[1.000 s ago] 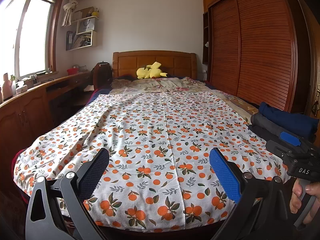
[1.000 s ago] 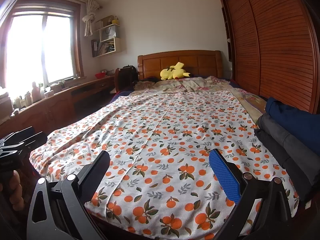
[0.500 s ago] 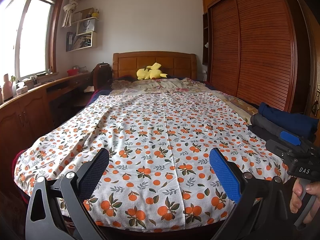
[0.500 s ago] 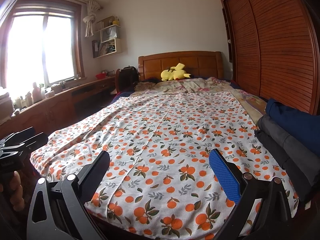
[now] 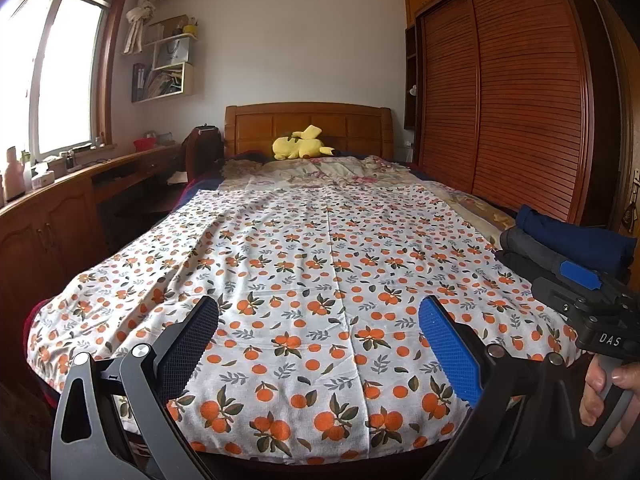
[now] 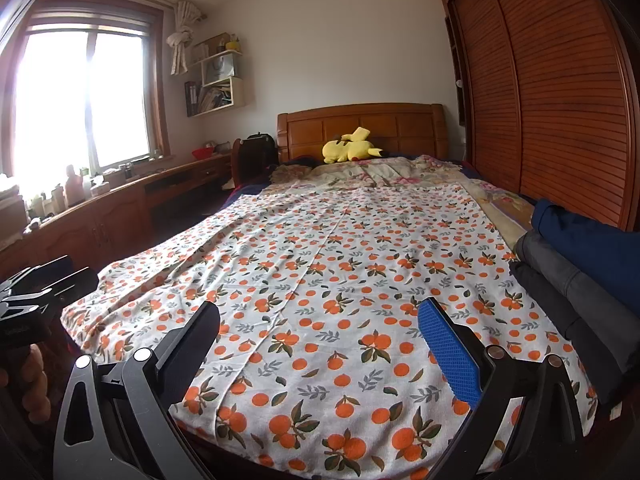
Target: Fold large clothes
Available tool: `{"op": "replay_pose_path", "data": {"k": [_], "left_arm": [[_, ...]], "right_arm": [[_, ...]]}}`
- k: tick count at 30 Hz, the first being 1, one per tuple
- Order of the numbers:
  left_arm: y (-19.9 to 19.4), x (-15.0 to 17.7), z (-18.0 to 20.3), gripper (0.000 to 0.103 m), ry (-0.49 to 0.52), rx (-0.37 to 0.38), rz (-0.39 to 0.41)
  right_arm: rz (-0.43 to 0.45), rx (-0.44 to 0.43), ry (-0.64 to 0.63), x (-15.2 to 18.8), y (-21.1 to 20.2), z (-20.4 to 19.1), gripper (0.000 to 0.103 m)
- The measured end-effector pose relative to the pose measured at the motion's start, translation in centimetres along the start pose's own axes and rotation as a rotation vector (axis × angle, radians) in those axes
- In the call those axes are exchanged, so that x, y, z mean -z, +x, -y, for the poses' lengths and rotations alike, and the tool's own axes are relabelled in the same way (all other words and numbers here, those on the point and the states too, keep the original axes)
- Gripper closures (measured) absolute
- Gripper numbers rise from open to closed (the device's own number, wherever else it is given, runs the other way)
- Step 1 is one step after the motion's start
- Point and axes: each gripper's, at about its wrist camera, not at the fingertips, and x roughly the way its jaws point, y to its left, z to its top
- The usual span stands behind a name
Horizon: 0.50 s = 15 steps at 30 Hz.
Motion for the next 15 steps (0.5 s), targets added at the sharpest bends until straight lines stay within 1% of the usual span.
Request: {"op": "replay_pose_path", "data": {"k": [15], "left_arm": [[0.01, -0.04, -0.44, 0.002, 0.003, -0.004, 0.002]], "right_arm": [[0.000, 0.000, -0.001, 0.04, 0.03, 0.02, 0.007]]}}
